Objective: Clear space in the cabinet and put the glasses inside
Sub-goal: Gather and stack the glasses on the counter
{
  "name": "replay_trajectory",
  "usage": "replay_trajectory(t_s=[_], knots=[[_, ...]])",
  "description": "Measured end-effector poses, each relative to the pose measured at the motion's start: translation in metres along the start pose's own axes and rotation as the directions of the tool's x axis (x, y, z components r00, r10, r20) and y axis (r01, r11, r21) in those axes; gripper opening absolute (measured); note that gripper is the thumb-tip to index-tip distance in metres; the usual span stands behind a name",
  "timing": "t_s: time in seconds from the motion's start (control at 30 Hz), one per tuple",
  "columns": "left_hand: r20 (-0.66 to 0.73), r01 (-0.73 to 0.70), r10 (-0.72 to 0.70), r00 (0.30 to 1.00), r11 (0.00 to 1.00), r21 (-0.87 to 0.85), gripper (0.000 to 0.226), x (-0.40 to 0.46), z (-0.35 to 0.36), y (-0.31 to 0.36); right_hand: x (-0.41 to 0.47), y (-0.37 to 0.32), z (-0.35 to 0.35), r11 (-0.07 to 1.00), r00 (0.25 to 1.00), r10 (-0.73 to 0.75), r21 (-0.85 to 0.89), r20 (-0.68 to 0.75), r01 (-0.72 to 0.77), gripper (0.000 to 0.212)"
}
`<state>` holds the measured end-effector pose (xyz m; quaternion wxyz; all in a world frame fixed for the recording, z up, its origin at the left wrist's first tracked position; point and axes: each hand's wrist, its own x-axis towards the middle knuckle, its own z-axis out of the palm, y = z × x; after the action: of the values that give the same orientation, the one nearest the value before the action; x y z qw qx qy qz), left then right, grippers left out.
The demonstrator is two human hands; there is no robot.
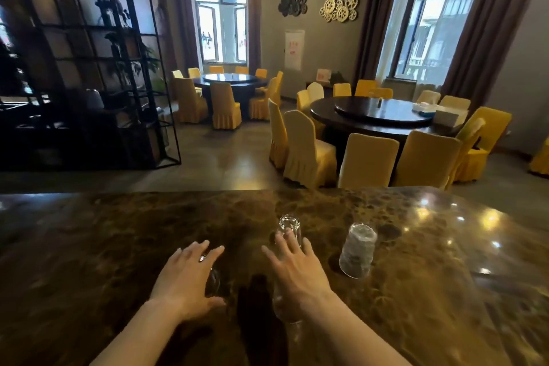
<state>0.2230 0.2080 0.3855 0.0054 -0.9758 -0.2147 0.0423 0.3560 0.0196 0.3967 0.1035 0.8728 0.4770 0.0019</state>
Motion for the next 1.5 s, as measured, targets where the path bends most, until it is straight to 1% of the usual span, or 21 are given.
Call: replay_trajectory(t_s=[0.1,0.17,0.23,0.33,0.43,0.53,0.57,0.63,0.7,0.73,0.77,0.8,0.83,0.9,0.93,0.97,1.03,1.1,1.17,1.3,1.5], knots=[[0.158,-0.097,0.067,0.985,0.977,0.19,0.111,0.031,0.005,-0.012,0.023,-0.001,0.009,0.961,0.986,-0.101,-0.243,0.13,0.13,0.092],[0.238,-0.205,0.129,0.963,0.923,0.327,0.111,0.049,0.011,-0.017,0.034,-0.005,0.014,0.901,0.975,-0.138,-0.387,0.175,0.197,0.085],[0.298,-0.317,0.196,0.934,0.84,0.441,0.104,0.06,0.015,-0.018,0.038,-0.012,0.022,0.842,0.974,-0.139,-0.495,0.181,0.213,0.079],[0.373,-0.472,0.309,0.875,0.719,0.511,0.085,0.075,0.023,-0.013,0.041,-0.023,0.031,0.745,0.966,-0.089,-0.628,0.242,0.226,0.066],[0.351,-0.495,0.35,0.868,0.642,0.585,0.058,0.083,0.035,-0.007,0.046,-0.027,0.03,0.677,0.948,-0.03,-0.691,0.315,0.252,0.046],[0.294,-0.456,0.35,0.89,0.649,0.609,0.052,0.085,0.037,-0.01,0.05,-0.023,0.025,0.693,0.952,-0.041,-0.677,0.304,0.246,0.034],[0.259,-0.435,0.351,0.9,0.691,0.578,0.055,0.086,0.035,-0.012,0.052,-0.019,0.023,0.729,0.962,-0.05,-0.649,0.268,0.219,0.034],[0.132,-0.351,0.327,0.936,0.837,0.42,0.063,0.087,0.031,-0.019,0.055,-0.008,0.015,0.85,0.99,-0.026,-0.518,0.141,0.096,0.033],[-0.044,-0.241,0.248,0.968,0.964,0.112,0.07,0.087,0.029,-0.028,0.055,0.005,0.01,0.965,0.997,0.061,-0.253,-0.039,-0.069,0.036],[-0.118,-0.191,0.18,0.977,0.978,-0.087,0.071,0.086,0.029,-0.033,0.053,0.011,0.009,0.987,0.985,0.117,-0.097,-0.126,-0.13,0.047],[-0.166,-0.142,0.095,0.981,0.943,-0.3,0.072,0.083,0.029,-0.036,0.049,0.016,0.008,0.983,0.965,0.184,0.059,-0.187,-0.176,0.06],[-0.178,-0.1,0.011,0.984,0.858,-0.504,0.075,0.081,0.031,-0.039,0.045,0.019,0.009,0.949,0.935,0.269,0.227,-0.23,-0.217,0.069],[-0.162,-0.07,-0.053,0.985,0.739,-0.67,0.079,0.08,0.035,-0.04,0.04,0.021,0.012,0.873,0.898,0.368,0.422,-0.242,-0.244,0.073],[-0.128,-0.043,-0.14,0.982,0.492,-0.869,0.088,0.076,0.045,-0.039,0.035,0.022,0.02,0.606,0.838,0.522,0.761,-0.159,-0.233,0.077],[-0.122,-0.045,-0.168,0.978,0.398,-0.916,0.091,0.075,0.05,-0.036,0.034,0.021,0.027,0.475,0.826,0.554,0.854,-0.103,-0.212,0.078],[-0.115,-0.05,-0.19,0.975,0.318,-0.947,0.091,0.074,0.056,-0.033,0.033,0.02,0.036,0.383,0.823,0.565,0.903,-0.063,-0.194,0.079],[-0.113,-0.071,-0.21,0.971,0.198,-0.978,0.089,0.071,0.065,-0.026,0.033,0.018,0.054,0.304,0.817,0.575,0.939,-0.049,-0.158,0.081],[-0.107,-0.076,-0.214,0.971,0.146,-0.986,0.086,0.07,0.071,-0.018,0.033,0.016,0.067,0.274,0.801,0.596,0.953,-0.061,-0.131,0.08],[-0.093,-0.064,-0.215,0.972,0.135,-0.989,0.087,0.07,0.077,-0.01,0.034,0.018,0.079,0.247,0.784,0.618,0.961,-0.056,-0.127,0.079],[-0.083,-0.036,-0.215,0.973,0.212,-0.977,0.092,0.071,0.087,-0.004,0.033,0.024,0.09,0.245,0.764,0.642,0.961,-0.061,-0.129,0.077],[-0.063,-0.003,-0.203,0.977,0.282,-0.959,0.091,0.07,0.099,-0.002,0.028,0.032,0.1,0.217,0.796,0.606,0.966,-0.018,-0.143,0.079]])
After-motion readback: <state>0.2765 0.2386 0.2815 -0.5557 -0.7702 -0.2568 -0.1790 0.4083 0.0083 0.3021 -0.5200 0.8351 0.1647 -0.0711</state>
